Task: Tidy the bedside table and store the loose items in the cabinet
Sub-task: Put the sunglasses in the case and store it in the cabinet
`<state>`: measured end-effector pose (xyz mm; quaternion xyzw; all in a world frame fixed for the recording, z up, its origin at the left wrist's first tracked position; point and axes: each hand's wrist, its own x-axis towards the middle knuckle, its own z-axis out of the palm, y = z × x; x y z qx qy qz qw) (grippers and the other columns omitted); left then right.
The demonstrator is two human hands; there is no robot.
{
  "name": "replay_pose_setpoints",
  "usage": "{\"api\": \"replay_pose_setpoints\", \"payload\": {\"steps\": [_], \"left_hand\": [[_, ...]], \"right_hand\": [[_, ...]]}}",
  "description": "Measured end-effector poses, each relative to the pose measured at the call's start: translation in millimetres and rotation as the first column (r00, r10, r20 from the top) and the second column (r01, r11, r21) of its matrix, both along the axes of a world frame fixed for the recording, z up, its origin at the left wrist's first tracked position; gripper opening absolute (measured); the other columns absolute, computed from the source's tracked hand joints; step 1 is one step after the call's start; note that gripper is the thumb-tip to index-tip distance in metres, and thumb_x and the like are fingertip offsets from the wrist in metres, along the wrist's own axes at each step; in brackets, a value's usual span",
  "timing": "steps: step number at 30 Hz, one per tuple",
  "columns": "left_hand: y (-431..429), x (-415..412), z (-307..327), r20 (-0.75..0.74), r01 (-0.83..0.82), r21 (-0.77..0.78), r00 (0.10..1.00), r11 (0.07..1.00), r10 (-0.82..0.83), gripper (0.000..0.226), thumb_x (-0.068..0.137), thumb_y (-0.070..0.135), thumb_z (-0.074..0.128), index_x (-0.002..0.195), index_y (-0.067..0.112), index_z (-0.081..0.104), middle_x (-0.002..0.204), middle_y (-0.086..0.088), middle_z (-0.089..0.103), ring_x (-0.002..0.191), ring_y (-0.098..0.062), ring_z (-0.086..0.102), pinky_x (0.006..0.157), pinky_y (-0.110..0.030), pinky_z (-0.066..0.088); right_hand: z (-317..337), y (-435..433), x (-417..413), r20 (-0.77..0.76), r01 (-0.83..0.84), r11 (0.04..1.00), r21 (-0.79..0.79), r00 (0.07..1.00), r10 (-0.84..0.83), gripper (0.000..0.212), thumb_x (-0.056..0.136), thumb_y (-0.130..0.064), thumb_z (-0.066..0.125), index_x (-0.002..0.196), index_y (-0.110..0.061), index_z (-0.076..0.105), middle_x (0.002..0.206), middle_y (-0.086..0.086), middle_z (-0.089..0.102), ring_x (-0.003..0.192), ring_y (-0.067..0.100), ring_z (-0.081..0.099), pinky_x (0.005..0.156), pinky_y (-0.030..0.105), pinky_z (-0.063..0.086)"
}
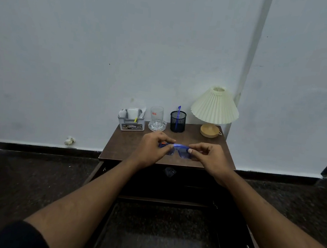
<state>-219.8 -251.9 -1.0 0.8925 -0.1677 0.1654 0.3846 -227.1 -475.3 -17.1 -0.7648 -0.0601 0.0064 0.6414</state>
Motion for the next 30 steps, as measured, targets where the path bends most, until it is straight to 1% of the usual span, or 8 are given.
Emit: {"api": "replay_pose_setpoints", "payload": {"steps": [3, 5, 8, 11, 16, 20, 24, 30], "left_hand": [[-4.7, -3.6, 10.1, -0.299, -0.096, -0.621, 0.946, 0.778, -0.122, 0.032, 0.090, 0.012, 0.072, 0.121, 0.007, 0.070, 0.111, -0.012, 0.075, 0.098, -0.015, 0.071, 0.085, -0.022, 0.057], [-0.4, -3.1, 5.4, -0.346, -0.076, -0.748, 0.892, 0.660, -0.290, 0.044, 0.086, 0.010, 0.076, 0.128, 0.007, 0.064, 0.121, -0.012, 0.072, 0.111, -0.023, 0.069, 0.096, -0.035, 0.056], [-9.3, -13.5, -3.0, -0.307, 0.033, -0.653, 0.902, 0.757, -0.305, 0.052, 0.078, 0.004, 0.082, 0.127, 0.006, 0.065, 0.122, -0.011, 0.072, 0.113, -0.021, 0.069, 0.099, -0.033, 0.054], [-24.2, -21.3, -8.2, -0.244, 0.034, -0.681, 0.932, 0.732, -0.270, 0.043, 0.078, -0.004, 0.079, 0.118, 0.006, 0.068, 0.111, -0.009, 0.076, 0.100, -0.015, 0.072, 0.090, -0.026, 0.057], [-25.3, -19.0, -12.5, -0.184, 0.007, -0.623, 0.971, 0.782, -0.156, 0.030, 0.082, 0.002, 0.078, 0.104, 0.021, 0.071, 0.090, 0.003, 0.078, 0.084, -0.007, 0.072, 0.077, -0.020, 0.057], [-11.1, -10.6, -21.1, -0.103, -0.021, -0.201, 0.995, 0.979, 0.001, 0.035, 0.082, 0.011, 0.078, 0.116, 0.017, 0.071, 0.100, 0.000, 0.075, 0.086, -0.006, 0.070, 0.082, -0.021, 0.057], [-0.1, -9.6, -27.5, -0.034, -0.011, 0.236, 0.999, 0.972, 0.020, 0.037, 0.083, 0.027, 0.072, 0.119, 0.026, 0.067, 0.110, 0.006, 0.071, 0.098, -0.010, 0.065, 0.088, -0.030, 0.055], [-0.3, -3.7, -44.2, -0.187, -0.138, 0.021, 0.972, 0.990, 0.140, 0.047, 0.067, 0.015, 0.086, 0.112, 0.017, 0.074, 0.103, 0.001, 0.075, 0.092, -0.011, 0.069, 0.085, -0.022, 0.055]], "right_hand": [[-11.0, 7.9, -0.5, -0.079, 0.070, 0.956, 0.285, 0.996, -0.049, 0.011, 0.090, -0.003, 0.071, 0.100, -0.003, 0.076, 0.092, 0.011, 0.079, 0.088, 0.022, 0.073, 0.081, 0.027, 0.061], [-14.6, 14.9, -3.3, -0.176, 0.097, 0.875, 0.475, 0.984, -0.013, 0.011, 0.091, -0.003, 0.069, 0.100, 0.000, 0.073, 0.097, 0.014, 0.078, 0.091, 0.027, 0.074, 0.083, 0.029, 0.062], [-17.9, 30.2, -10.8, -0.255, 0.105, 0.754, 0.649, 0.963, 0.085, 0.013, 0.092, 0.000, 0.064, 0.103, 0.005, 0.070, 0.098, 0.019, 0.076, 0.084, 0.027, 0.075, 0.074, 0.026, 0.062], [-20.9, 43.5, -16.1, -0.275, 0.124, 0.688, 0.715, 0.955, 0.114, 0.015, 0.094, 0.001, 0.062, 0.106, 0.007, 0.068, 0.097, 0.020, 0.073, 0.082, 0.027, 0.073, 0.072, 0.025, 0.061], [-22.2, 45.9, -20.2, -0.252, 0.088, 0.818, 0.569, 0.965, 0.071, 0.021, 0.094, -0.016, 0.068, 0.112, -0.005, 0.071, 0.105, 0.017, 0.072, 0.091, 0.030, 0.068, 0.075, 0.027, 0.055], [-7.0, 35.2, -14.9, -0.171, 0.147, 0.873, 0.465, 0.982, -0.074, 0.028, 0.096, -0.030, 0.066, 0.113, -0.009, 0.070, 0.109, 0.010, 0.076, 0.086, 0.022, 0.070, 0.066, 0.025, 0.053], [2.3, 34.3, -13.5, -0.114, 0.110, 0.928, 0.357, 0.991, -0.074, 0.024, 0.091, -0.023, 0.074, 0.108, -0.007, 0.073, 0.093, 0.011, 0.076, 0.077, 0.016, 0.071, 0.067, 0.025, 0.058], [-17.5, 37.6, 4.1, -0.147, 0.168, 0.927, 0.334, 0.981, -0.125, 0.012, 0.092, -0.006, 0.070, 0.100, 0.003, 0.073, 0.090, 0.016, 0.075, 0.079, 0.019, 0.071, 0.079, 0.032, 0.061]]}}
